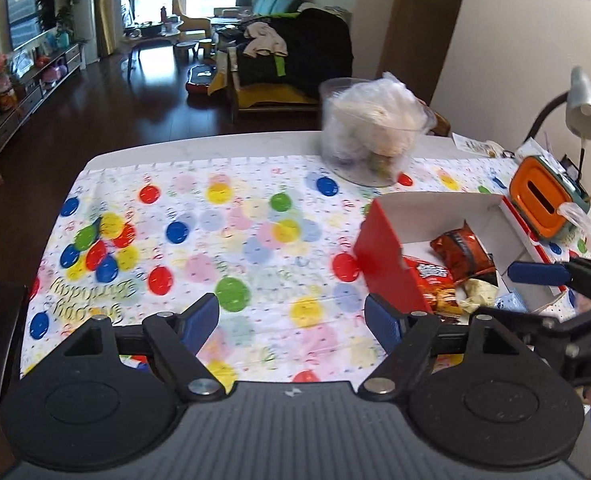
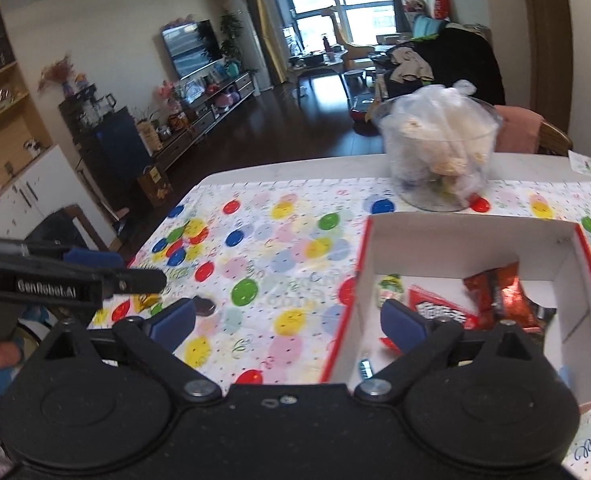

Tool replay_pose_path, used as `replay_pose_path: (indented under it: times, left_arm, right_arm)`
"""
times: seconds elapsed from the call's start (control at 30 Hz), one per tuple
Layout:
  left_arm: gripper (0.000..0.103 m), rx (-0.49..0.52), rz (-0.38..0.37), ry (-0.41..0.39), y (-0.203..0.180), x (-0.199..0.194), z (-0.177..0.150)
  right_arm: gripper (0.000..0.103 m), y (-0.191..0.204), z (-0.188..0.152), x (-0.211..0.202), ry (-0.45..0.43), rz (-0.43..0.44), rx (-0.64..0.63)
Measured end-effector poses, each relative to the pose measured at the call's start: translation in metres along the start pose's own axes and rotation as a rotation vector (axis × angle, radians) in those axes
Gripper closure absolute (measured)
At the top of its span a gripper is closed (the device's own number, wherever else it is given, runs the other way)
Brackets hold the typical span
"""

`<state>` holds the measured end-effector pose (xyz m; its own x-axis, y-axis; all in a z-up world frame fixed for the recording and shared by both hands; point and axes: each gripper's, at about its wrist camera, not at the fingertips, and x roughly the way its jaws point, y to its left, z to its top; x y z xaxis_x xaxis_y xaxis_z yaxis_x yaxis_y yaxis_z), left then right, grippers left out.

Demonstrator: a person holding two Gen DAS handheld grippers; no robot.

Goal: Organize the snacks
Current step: 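Move both tools toward the white milk packet and green bar on the tablecloth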

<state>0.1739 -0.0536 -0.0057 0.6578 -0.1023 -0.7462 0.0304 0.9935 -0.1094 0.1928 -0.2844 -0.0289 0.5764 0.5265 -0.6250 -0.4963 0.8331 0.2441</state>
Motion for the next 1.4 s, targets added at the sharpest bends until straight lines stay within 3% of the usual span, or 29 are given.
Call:
replay_pose_path:
  times: [0.27,0.57,0.97,1.4]
  left_arm:
    - [0.021,-0.055,0.062,0.003,0.068,-0.005,-0.012]
    - [0.021,-0.133,0.125,0.092,0.141,0.011,-0.027]
    - [0.021,-0.385,0.101,0.301,0.201,0.073,-0.045]
    - [0.021,-0.698,0.091,0.419,0.227,0.121,-0.052]
  right_arm:
    - [0.002,0.054,-0.014,0.032,0.058,0.037,-0.066]
    - [0.002,0.111,-0.029,0.079,0.15,0.06,-0.155]
    - [0.004,0.18,-0.054,0.144,0.313,0.102,-0.387]
    - [0.015,0.204,-0.065,0.201,0.465,0.128,-0.528]
